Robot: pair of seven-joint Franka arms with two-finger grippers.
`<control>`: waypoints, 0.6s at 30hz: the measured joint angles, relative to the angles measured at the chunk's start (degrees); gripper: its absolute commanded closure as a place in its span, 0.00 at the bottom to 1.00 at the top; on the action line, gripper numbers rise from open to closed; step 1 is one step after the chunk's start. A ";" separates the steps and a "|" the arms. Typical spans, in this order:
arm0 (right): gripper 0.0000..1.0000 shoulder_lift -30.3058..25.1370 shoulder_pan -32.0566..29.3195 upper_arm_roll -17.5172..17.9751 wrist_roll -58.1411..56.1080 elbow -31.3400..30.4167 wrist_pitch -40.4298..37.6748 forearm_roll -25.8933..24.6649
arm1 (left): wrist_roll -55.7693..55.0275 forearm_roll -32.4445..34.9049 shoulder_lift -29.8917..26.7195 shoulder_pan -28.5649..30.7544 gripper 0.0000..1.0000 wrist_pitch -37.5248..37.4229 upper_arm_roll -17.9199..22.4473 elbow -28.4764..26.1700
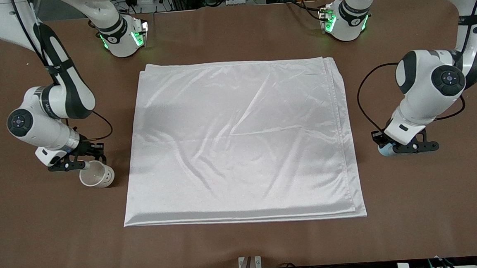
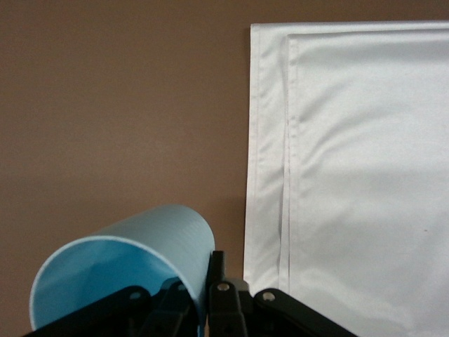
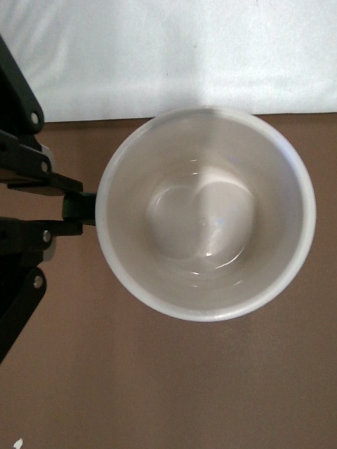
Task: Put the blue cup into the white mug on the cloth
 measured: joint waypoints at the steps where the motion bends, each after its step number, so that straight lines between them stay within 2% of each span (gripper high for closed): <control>1: 1.00 -0.15 0.02 0.07 0.00 0.73 -1.16 0.00 | 0.00 0.00 -0.67 0.00 1.00 -0.84 0.00 0.02; 8: 1.00 -1.08 0.97 0.49 0.02 6.12 -8.61 0.02 | 0.00 0.00 -5.64 -0.05 1.00 -7.52 -0.38 0.29; 18: 1.00 -1.77 5.73 0.88 3.91 10.32 -12.60 0.06 | 0.00 0.00 -9.58 -0.12 1.00 -12.17 -1.84 0.41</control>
